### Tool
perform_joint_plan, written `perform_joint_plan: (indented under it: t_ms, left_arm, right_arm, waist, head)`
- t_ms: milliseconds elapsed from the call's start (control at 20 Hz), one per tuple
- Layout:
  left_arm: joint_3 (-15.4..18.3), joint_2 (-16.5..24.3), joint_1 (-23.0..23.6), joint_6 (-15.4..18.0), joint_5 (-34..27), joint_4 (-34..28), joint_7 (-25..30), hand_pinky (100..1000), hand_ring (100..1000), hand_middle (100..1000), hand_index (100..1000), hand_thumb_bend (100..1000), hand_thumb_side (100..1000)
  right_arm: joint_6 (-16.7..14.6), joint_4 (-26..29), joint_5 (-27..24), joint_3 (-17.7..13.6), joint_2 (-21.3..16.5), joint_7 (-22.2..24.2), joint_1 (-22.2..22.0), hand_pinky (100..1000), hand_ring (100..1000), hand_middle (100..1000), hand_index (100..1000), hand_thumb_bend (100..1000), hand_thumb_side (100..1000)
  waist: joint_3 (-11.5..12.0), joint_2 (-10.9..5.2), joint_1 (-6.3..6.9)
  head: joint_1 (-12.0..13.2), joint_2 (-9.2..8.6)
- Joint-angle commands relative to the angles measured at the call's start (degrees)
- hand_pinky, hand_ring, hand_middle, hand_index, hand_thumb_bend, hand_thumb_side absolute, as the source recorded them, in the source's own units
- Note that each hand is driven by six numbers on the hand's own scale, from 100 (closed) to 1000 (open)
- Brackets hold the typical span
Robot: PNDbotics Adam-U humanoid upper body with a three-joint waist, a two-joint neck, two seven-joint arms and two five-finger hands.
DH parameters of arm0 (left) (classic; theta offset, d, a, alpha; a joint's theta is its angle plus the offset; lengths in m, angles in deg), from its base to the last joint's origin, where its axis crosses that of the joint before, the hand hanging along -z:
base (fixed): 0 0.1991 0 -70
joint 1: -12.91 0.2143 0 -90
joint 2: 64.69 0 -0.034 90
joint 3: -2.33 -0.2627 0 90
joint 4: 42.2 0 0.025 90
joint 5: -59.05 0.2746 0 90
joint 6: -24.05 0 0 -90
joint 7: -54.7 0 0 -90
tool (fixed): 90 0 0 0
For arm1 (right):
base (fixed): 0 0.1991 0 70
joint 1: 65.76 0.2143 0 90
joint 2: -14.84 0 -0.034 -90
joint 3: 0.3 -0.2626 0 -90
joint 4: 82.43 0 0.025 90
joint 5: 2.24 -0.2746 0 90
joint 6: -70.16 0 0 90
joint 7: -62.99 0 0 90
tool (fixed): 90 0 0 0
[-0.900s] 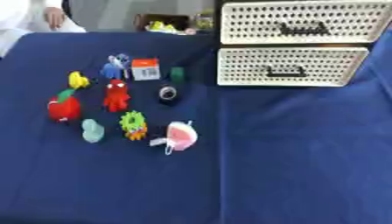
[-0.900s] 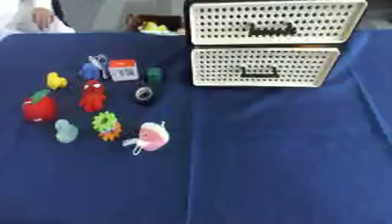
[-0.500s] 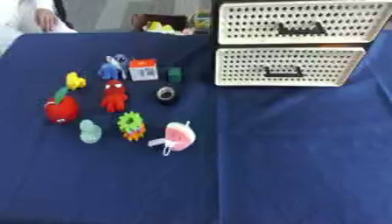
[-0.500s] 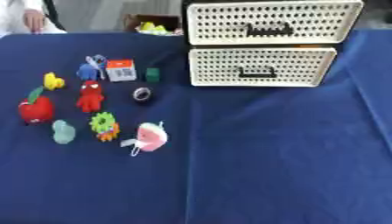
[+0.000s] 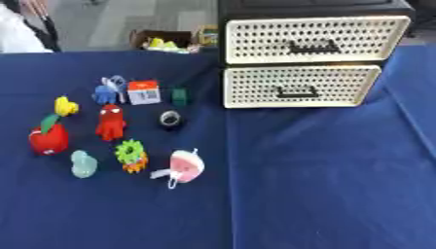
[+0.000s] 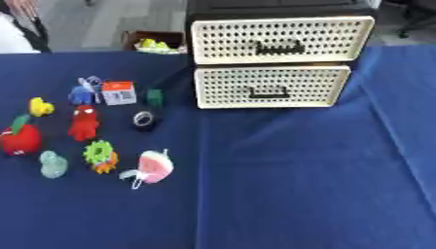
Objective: Pick up objects from table and place into drawer.
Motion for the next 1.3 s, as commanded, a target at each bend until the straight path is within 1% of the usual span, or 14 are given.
perform_joint_plan:
  t_ms: [50,100,150,200,300,400,500,600,700,950,1100,1300]
  left_arm:
    - [0.43,1.74,-0.52,-0.15,-0.28,-0.81,0.18,651,675,714,908,100,987]
    - [0.37,1.75,-0.55,-0.16,-0.32,-0.81,0.27,651,675,714,908,100,987]
    - [0.33,1.76,-0.55,-0.19,-0.34,-0.81,0.34,651,674,714,907,100,987]
    - [0.29,1.76,-0.54,-0.25,-0.37,-0.81,0.42,651,674,713,907,100,986]
    - [0.26,1.79,-0.56,-0.35,-0.45,-0.81,0.51,651,674,713,907,100,985]
    - [0.2,1.81,-0.62,-0.39,-0.54,-0.81,0.6,651,674,713,908,100,984]
    - [0.13,1.82,-0.65,-0.41,-0.63,-0.81,0.7,651,674,713,907,100,985]
    - [0.08,1.8,-0.64,-0.44,-0.73,-0.81,0.83,651,673,713,907,100,985]
    - [0.01,1.76,-0.64,-0.5,-0.86,-0.81,0.97,651,673,713,907,100,986]
    - [-0.19,1.84,-0.8,-0.61,-1.09,-0.81,1.39,651,673,712,906,100,985]
    - [-0.28,1.84,-0.93,-0.66,-1.25,-0.81,1.64,651,673,711,905,100,986]
    - [-0.38,1.74,-1.23,-0.68,-1.52,-0.81,1.88,651,673,711,904,100,987]
  right_arm:
    - [-0.19,0.62,2.03,2.23,-4.12,13.39,3.44,100,100,100,772,324,1000]
    - [-0.07,0.62,1.61,2.91,-4.25,18.18,4.66,100,100,100,766,315,1000]
    - [0.09,0.53,0.92,3.49,-4.25,22.71,5.7,100,100,100,776,149,1000]
    - [0.17,0.19,-0.17,4.25,-4.21,27.65,6.79,100,100,100,777,111,1000]
    - [0.21,-0.95,-2.29,5.42,-4.0,35.75,9.08,100,100,100,788,100,1000]
    - [-0.19,-2.61,-4.32,6.75,-3.37,41.7,11.56,100,100,100,793,100,1000]
    - [-1.06,-4.8,-5.71,8.19,-2.48,46.05,14.13,100,100,100,802,118,1000]
    - [-2.1,-7.46,-6.49,9.59,-1.25,49.59,16.58,100,100,100,810,171,1000]
    - [-3.07,-10.35,-6.72,11.07,0.19,52.04,19.06,100,100,100,812,291,1000]
    - [-4.57,-18.23,-5.17,15.37,3.91,55.33,24.79,100,100,100,811,238,1000]
    - [-5.21,-22.4,-4.11,17.05,6.35,55.71,27.73,100,100,100,811,227,1000]
    - [-6.22,-26.43,-2.76,18.71,9.39,55.41,30.69,100,100,100,812,230,1000]
  waist:
    - [0.0,-1.23,-0.21]
    - [0.01,-1.26,-0.28]
    - [0.02,-1.28,-0.34]
    - [0.06,-1.3,-0.4]
    - [0.19,-1.34,-0.48]
    - [0.36,-1.39,-0.48]
    - [0.46,-1.43,-0.48]
    - [0.51,-1.5,-0.51]
    - [0.53,-1.57,-0.52]
    - [0.71,-1.65,-0.58]
    - [0.97,-1.58,-0.67]
    - [1.3,-1.45,-0.7]
  head:
    - [-0.73,-0.88]
    - [-0.89,-0.88]
    - [-0.99,-0.9]
    - [-1.07,-0.89]
    - [-1.11,-0.82]
    - [-1.15,-0.73]
    - [-1.22,-0.62]
    - [-1.28,-0.53]
    - [-1.28,-0.51]
    - [-1.55,-0.41]
    - [-1.78,-0.49]
    - [-2.18,-0.48]
